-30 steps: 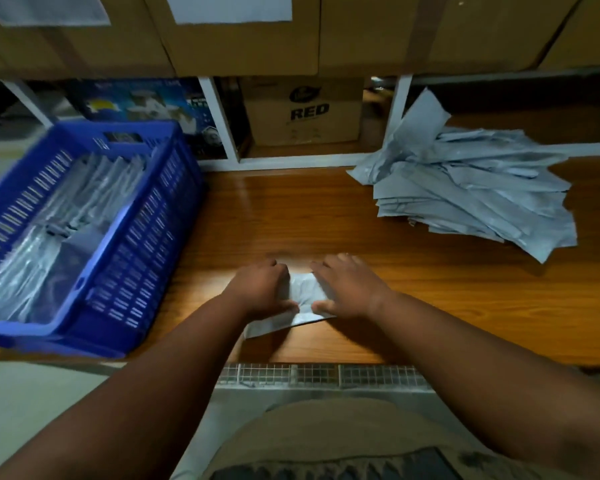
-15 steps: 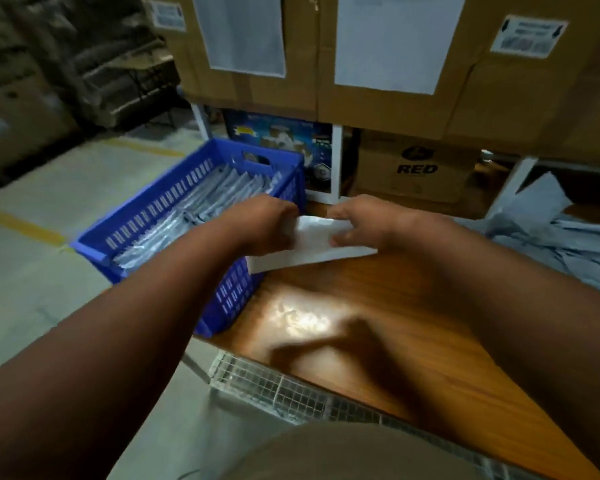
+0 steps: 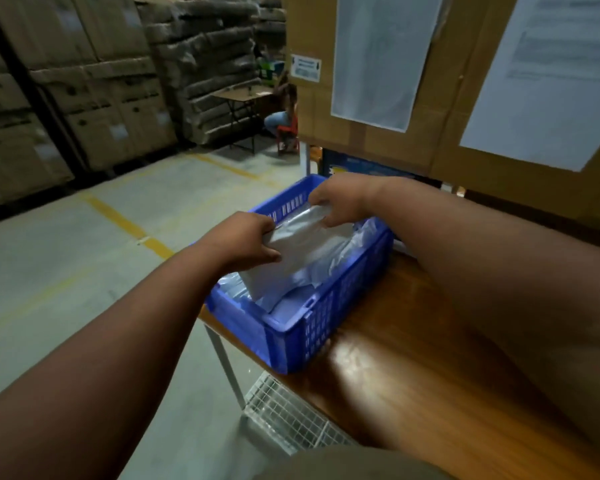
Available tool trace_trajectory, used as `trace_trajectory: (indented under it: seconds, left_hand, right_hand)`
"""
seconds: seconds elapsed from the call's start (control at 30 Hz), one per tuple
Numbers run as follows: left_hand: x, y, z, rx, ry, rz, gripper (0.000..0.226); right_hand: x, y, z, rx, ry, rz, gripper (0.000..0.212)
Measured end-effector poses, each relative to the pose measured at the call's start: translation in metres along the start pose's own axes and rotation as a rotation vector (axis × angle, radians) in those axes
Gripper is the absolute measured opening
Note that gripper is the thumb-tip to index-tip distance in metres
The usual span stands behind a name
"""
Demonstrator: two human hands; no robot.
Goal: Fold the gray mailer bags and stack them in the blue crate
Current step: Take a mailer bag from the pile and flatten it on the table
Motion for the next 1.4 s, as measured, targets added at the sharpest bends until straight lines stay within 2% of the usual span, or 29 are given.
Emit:
trace_trajectory:
  seconds: [0.07,0.17,0.27,0.47,0.57,0.7,0.8,0.83,0.9,0.97,1.03,1.1,1.17,1.2,1.23,1.33,1.4]
  left_hand:
    - [-0.007,-0.002,0.018,-0.023,-0.009,-0.015,0.035]
    - [-0.003,-0.005,0.049,-0.115,-0.096,0.011,0.038]
    - [-0.005,-0.011,0.073,-0.198,-0.157,0.029,0.036]
    - [-0.034,-0.023,0.095,-0.377,-0.241,-0.030,0.058]
    - [-0.030,-0.028,0.110,-0.433,-0.260,-0.003,0.050]
    - [-0.027,-0.035,0.121,-0.452,-0.335,-0.019,0.042]
    - [-0.038,-0.039,0.135,-0.531,-0.321,-0.059,0.049]
    - [-0.041,-0.041,0.137,-0.543,-0.299,-0.065,0.053]
    - [-0.045,-0.043,0.136,-0.540,-0.297,-0.048,0.059]
    - [-0.047,-0.044,0.124,-0.472,-0.347,-0.005,0.059]
    - [-0.043,-0.045,0.103,-0.280,-0.390,0.084,0.049]
    - [-0.030,-0.046,0.089,-0.146,-0.383,0.268,0.032]
    - [-0.012,-0.045,0.090,-0.223,-0.374,0.430,0.019]
    - [-0.004,-0.046,0.095,-0.302,-0.362,0.448,0.019]
    - [0.004,-0.047,0.102,-0.382,-0.371,0.454,0.020]
    - [0.015,-0.046,0.123,-0.569,-0.455,0.494,0.020]
    - [0.011,-0.048,0.138,-0.647,-0.498,0.470,0.024]
  right_hand:
    - [-0.007,-0.027,0.016,-0.050,0.026,-0.006,0.031]
    - [-0.008,-0.059,0.050,-0.159,0.041,0.037,0.020]
    - [-0.010,-0.077,0.077,-0.247,0.064,0.051,0.017]
    - [0.007,-0.093,0.134,-0.350,0.094,0.102,0.020]
    - [0.020,-0.099,0.154,-0.407,0.083,0.150,0.017]
    - [0.022,-0.114,0.160,-0.367,0.130,0.096,0.016]
    - [0.016,-0.127,0.159,-0.327,0.210,0.039,0.013]
    - [0.013,-0.133,0.161,-0.310,0.232,0.019,0.017]
    - [0.007,-0.137,0.164,-0.293,0.283,-0.007,0.026]
    - [0.001,-0.139,0.166,-0.255,0.333,-0.061,0.033]
    - [-0.003,-0.136,0.161,-0.174,0.329,-0.101,0.039]
    - [-0.001,-0.136,0.153,-0.111,0.277,-0.084,0.045]
    - [0.005,-0.134,0.146,-0.124,0.168,-0.030,0.043]
    - [0.008,-0.133,0.144,-0.152,0.140,-0.006,0.041]
    - [0.009,-0.132,0.143,-0.205,0.127,0.014,0.038]
    - [0.003,-0.122,0.155,-0.433,0.029,0.042,0.013]
    - [-0.001,-0.115,0.172,-0.564,0.001,0.064,0.028]
Point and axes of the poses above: each hand's wrist, its own y-axis away from the middle knuckle, its own z-axis out of the palm, x = y × z, the point moved 5 cm from there along -y, towards the middle knuckle, and after that the axes turned 10 degrees about -y, right-handed, at the moved point
